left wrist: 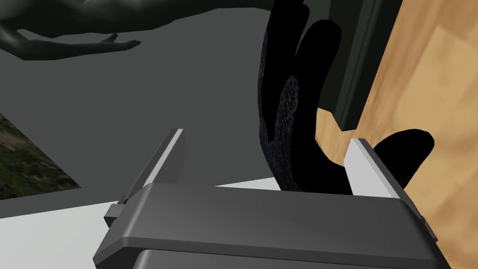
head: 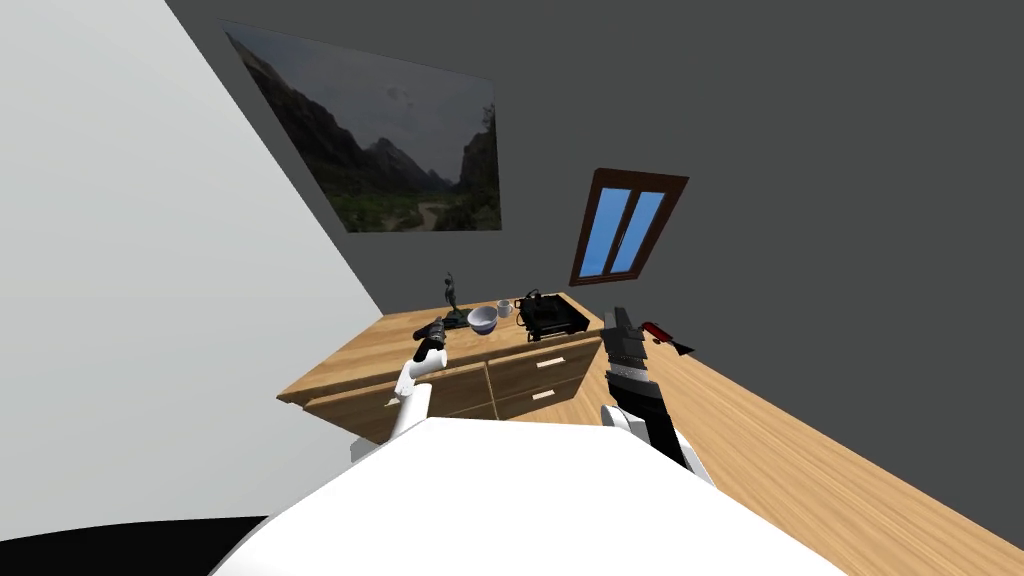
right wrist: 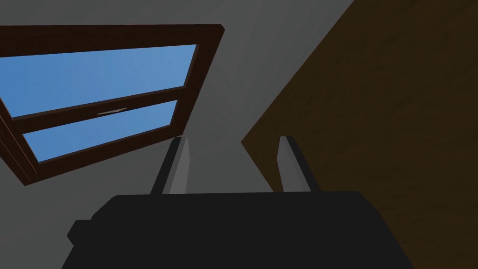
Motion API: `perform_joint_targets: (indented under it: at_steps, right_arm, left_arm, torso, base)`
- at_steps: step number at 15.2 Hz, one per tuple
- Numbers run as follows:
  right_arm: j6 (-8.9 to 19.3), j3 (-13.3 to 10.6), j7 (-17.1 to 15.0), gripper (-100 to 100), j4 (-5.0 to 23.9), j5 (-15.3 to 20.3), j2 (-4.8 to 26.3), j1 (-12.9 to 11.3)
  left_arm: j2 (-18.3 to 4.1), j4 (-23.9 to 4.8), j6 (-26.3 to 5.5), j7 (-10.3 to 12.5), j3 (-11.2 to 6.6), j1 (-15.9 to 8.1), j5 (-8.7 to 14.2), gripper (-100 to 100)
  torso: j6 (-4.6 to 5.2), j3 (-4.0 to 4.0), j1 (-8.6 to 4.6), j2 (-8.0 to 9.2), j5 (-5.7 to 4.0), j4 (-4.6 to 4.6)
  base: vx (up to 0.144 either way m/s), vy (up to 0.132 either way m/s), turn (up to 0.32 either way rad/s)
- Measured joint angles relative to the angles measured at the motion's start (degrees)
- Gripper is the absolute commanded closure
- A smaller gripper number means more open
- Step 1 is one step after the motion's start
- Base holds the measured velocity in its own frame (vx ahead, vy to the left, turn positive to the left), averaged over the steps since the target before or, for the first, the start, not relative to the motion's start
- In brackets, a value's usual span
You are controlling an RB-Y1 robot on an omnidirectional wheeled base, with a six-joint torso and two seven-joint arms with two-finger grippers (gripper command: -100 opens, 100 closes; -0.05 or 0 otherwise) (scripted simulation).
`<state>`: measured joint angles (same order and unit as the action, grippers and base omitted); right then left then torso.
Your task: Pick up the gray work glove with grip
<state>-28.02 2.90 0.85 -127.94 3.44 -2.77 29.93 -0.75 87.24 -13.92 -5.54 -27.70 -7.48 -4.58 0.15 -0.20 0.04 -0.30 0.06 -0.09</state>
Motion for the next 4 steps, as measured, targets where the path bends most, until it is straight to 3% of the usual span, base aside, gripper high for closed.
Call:
perform_joint_targets:
  at_steps: [1, 4]
  right_arm:
    - [0.0, 0.0, 0.0, 0, 0.0, 0.0, 0.0, 0.0]
    - [0.0, 0.0, 0.0, 0, 0.0, 0.0, 0.0, 0.01]
  left_arm:
    - [-0.03, -0.15, 0.02, 0.02, -0.11, -0.19, -0.05, 100]
    - [0.75, 1.79, -0.4, -0.16, 1.0, 1.99, 0.16, 100]
  torso:
    - [-0.01, 0.0, -0.01, 0.0, 0.01, 0.0]
    - [0.0, 0.01, -0.22, -0.06, -0.09, 0.06]
  base:
    - [0.001, -0.002, 0.047]
    - [0.009, -0.025, 0.053]
